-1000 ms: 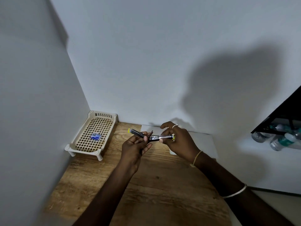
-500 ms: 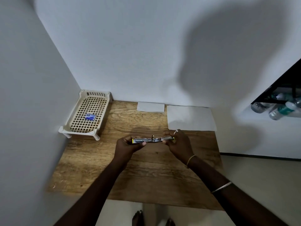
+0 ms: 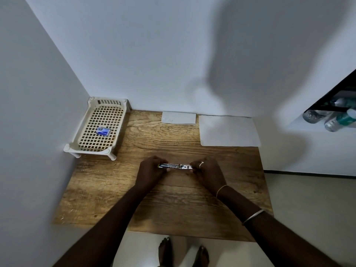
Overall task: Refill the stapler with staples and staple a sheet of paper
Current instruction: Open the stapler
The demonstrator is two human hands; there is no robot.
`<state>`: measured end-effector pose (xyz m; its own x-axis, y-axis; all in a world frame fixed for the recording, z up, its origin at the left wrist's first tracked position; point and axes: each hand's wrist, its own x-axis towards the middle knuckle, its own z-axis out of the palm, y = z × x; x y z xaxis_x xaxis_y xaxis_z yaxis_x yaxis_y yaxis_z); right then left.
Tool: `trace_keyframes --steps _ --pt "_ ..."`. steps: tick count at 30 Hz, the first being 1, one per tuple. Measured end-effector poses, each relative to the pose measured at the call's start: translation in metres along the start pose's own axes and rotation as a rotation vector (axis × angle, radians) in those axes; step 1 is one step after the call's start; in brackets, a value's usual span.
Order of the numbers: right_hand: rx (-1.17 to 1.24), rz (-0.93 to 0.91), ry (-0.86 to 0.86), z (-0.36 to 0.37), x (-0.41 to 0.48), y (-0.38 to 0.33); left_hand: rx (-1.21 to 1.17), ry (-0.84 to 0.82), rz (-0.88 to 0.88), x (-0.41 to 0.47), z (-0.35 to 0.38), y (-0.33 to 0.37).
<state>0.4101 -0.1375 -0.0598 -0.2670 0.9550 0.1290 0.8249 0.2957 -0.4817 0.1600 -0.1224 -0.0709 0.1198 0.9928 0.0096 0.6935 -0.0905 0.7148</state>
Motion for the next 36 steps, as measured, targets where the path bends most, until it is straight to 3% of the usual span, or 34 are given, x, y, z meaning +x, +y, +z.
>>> trace_keyframes --steps 10,26,33,36 --pt "0.026 0.078 -0.018 0.015 0.001 0.013 0.140 -0.056 0.085 0.009 0.013 -0.013" --pt "0.162 0.274 -0.123 0.023 0.007 0.019 0.057 -0.168 0.071 0.016 0.005 -0.020" --pt "0.087 0.208 -0.044 0.016 0.005 0.011 0.100 -0.172 0.120 0.016 -0.001 -0.024" --pt "0.096 0.199 0.007 0.011 0.013 -0.002 0.036 -0.093 0.121 0.013 -0.015 -0.027"
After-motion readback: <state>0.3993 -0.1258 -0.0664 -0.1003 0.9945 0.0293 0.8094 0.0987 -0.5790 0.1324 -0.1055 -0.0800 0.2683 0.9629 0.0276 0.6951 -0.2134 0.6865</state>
